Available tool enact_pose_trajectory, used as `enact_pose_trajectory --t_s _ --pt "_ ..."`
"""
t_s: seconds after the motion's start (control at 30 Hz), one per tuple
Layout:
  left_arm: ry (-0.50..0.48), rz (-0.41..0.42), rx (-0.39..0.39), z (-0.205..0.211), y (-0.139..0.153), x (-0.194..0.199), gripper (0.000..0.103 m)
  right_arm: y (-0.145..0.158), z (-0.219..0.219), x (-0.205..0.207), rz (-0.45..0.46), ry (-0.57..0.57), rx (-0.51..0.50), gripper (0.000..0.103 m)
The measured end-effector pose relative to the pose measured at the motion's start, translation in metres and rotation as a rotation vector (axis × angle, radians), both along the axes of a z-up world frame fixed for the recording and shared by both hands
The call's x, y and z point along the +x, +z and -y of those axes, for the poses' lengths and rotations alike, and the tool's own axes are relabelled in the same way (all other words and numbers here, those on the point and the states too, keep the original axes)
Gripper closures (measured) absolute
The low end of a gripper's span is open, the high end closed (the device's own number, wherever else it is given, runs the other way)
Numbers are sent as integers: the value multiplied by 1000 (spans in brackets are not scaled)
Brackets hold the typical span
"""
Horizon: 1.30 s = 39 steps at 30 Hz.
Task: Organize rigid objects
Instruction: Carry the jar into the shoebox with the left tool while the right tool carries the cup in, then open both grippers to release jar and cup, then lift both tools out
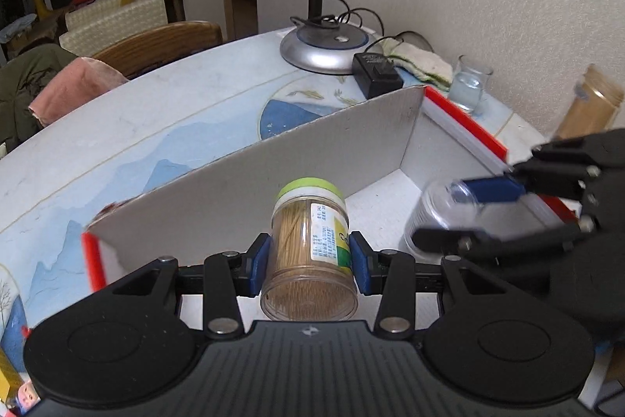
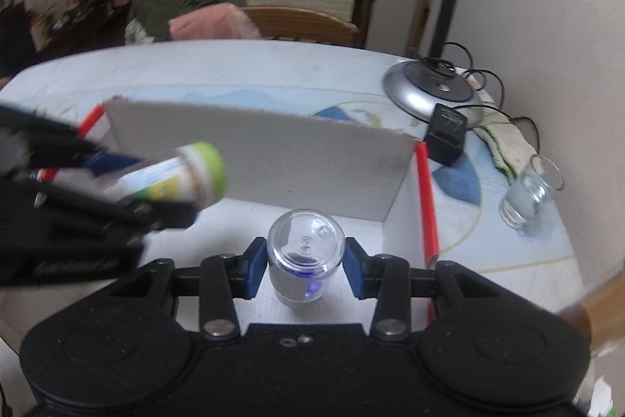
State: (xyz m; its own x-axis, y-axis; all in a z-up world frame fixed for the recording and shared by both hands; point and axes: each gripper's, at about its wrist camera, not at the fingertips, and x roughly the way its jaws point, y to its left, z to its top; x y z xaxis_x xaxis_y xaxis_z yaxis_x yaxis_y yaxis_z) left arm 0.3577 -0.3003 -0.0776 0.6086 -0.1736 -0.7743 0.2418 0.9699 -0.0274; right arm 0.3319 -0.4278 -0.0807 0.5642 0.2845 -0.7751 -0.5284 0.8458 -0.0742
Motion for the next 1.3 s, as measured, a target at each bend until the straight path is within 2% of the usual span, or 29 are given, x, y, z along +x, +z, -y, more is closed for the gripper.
enact_pose_trajectory --t_s 0.27,0.43,0.67,0.87,0.93,1.07,1.3 --pt "-21 -78 -15 12 -16 30 61 -14 2 5 -54 66 -36 63" --pt "-31 -151 6 21 -31 41 61 -18 -4 4 -96 113 -68 63" --pt "-29 -231 -3 22 -44 47 61 -19 -7 9 -132 104 -87 62" --pt "-19 -244 -7 22 -44 47 61 -18 -6 8 -141 103 -73 60" --pt "-18 -243 -11 21 -43 47 59 -16 -6 6 -138 105 -62 54" --pt "-5 -231 -18 18 -37 42 43 -12 -2 1 -125 104 -50 54" --pt "-11 -167 -36 12 -14 23 39 5 3 -10 -100 97 -16 51"
